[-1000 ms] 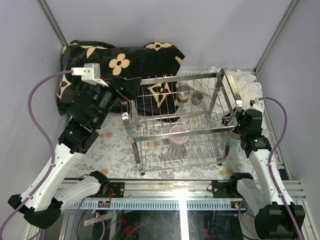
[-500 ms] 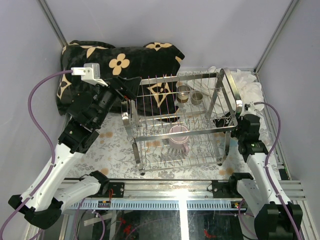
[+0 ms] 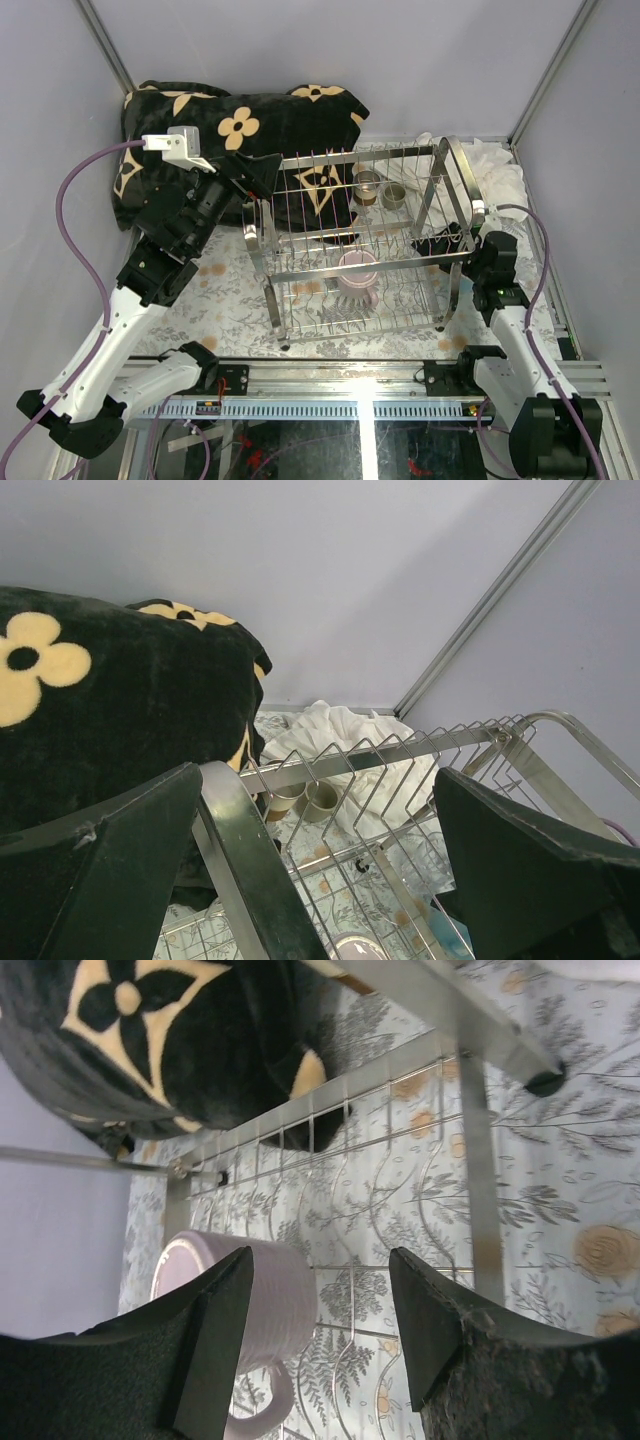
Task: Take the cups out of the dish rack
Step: Move the cup to the dish rack.
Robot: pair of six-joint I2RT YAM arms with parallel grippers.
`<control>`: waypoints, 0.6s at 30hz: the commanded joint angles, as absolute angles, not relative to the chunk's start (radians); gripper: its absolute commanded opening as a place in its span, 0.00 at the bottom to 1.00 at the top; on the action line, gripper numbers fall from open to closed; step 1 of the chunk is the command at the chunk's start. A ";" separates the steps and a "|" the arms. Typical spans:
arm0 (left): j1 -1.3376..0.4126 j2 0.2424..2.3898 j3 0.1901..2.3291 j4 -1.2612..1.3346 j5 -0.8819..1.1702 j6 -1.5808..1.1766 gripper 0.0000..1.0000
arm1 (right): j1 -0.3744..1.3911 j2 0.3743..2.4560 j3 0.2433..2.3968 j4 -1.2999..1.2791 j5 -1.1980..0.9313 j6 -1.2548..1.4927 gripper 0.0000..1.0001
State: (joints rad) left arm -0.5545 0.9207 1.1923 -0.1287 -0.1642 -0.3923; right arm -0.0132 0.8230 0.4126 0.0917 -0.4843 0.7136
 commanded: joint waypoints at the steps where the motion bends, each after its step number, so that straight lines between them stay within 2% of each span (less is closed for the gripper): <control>1: -0.551 0.928 1.171 -0.161 -0.135 -0.407 1.00 | -0.015 0.869 0.397 0.256 -0.645 0.729 0.64; 18: -0.546 0.931 1.169 -0.162 -0.132 -0.410 1.00 | 0.009 0.991 0.374 0.360 -0.814 0.702 0.64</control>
